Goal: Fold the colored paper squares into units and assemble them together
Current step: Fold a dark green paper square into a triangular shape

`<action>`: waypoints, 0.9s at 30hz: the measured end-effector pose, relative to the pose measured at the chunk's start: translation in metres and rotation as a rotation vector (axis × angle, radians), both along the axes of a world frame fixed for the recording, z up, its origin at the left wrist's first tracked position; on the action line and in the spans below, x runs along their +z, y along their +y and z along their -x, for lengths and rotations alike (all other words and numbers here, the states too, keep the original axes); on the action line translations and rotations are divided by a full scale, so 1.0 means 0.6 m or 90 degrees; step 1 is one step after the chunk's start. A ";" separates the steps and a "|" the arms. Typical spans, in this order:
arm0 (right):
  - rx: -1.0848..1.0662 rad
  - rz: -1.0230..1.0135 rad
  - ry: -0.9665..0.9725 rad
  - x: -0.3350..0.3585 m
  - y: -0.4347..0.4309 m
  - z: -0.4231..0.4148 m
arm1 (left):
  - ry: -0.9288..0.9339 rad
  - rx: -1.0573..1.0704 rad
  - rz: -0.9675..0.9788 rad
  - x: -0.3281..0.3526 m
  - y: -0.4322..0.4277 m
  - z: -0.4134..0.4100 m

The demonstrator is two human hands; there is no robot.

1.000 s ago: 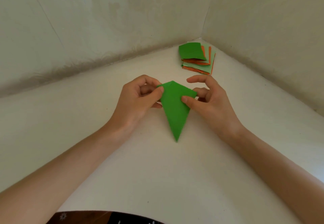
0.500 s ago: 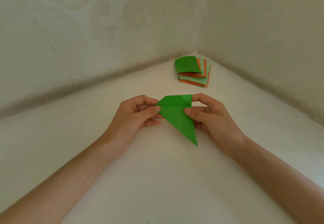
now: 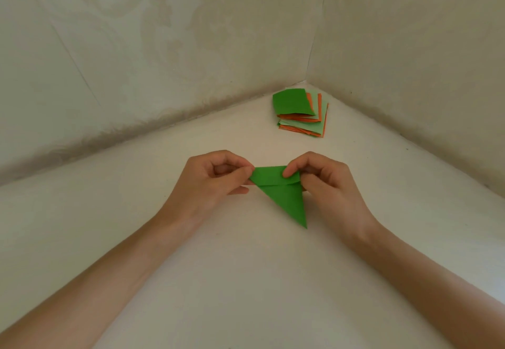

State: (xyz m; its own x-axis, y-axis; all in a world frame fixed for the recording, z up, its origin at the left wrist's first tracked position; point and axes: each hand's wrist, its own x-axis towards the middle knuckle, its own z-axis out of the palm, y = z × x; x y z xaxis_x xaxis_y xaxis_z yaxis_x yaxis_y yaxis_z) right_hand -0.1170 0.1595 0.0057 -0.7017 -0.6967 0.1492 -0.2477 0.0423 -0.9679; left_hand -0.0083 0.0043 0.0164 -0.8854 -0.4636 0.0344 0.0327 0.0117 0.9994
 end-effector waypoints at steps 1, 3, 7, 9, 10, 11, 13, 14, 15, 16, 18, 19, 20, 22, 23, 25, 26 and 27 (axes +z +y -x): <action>0.001 -0.001 0.011 0.001 0.002 -0.001 | 0.000 0.005 0.002 -0.001 0.000 0.001; 0.009 0.019 0.004 0.004 0.007 -0.002 | 0.000 0.002 -0.011 -0.004 -0.002 0.001; 0.036 -0.025 -0.011 0.004 0.003 -0.005 | -0.001 -0.034 0.010 -0.004 0.001 0.001; 0.044 -0.085 0.071 0.006 -0.002 -0.008 | -0.002 -0.045 0.036 -0.005 0.005 0.002; 0.041 -0.097 0.095 0.006 -0.004 -0.009 | -0.001 -0.048 0.045 -0.006 0.007 0.002; 0.032 -0.098 0.105 0.007 -0.005 -0.010 | -0.003 -0.049 0.052 -0.006 0.009 0.002; 0.025 -0.097 0.116 0.009 -0.004 -0.013 | -0.014 -0.049 0.073 -0.008 0.013 0.002; 0.027 -0.098 0.122 0.010 -0.004 -0.014 | -0.022 -0.048 0.089 -0.008 0.014 0.002; 0.029 -0.102 0.123 0.010 -0.004 -0.014 | -0.027 -0.045 0.103 -0.008 0.014 0.002; 0.026 -0.103 0.114 0.011 -0.004 -0.013 | -0.030 -0.036 0.115 -0.008 0.012 0.001; -0.002 -0.072 0.058 0.013 -0.004 -0.007 | -0.026 -0.010 0.131 -0.004 0.004 0.001; -0.018 -0.046 0.024 0.015 -0.002 -0.003 | -0.024 0.001 0.132 -0.002 -0.002 0.001; -0.028 -0.026 0.001 0.018 -0.001 0.001 | -0.023 0.008 0.130 0.000 -0.006 0.001; -0.031 -0.008 -0.015 0.021 0.000 0.004 | -0.026 0.013 0.129 0.002 -0.010 0.002; -0.029 -0.004 -0.016 0.022 0.000 0.004 | -0.028 0.014 0.125 0.002 -0.009 0.003; -0.033 0.001 -0.017 0.022 -0.001 0.005 | -0.020 0.027 0.103 0.001 -0.007 0.004; -0.038 0.005 -0.023 0.021 -0.001 0.006 | -0.008 0.042 0.086 0.000 -0.005 0.005; -0.040 0.005 -0.032 0.021 -0.002 0.006 | 0.007 0.063 0.066 0.000 -0.004 0.005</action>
State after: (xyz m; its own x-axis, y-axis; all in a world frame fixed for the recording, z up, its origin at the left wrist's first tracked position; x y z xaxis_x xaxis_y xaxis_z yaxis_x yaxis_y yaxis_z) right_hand -0.1205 0.1586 0.0185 -0.7511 -0.6495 0.1179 -0.1960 0.0489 -0.9794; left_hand -0.0113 0.0018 0.0162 -0.8350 -0.5418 0.0963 0.0374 0.1187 0.9922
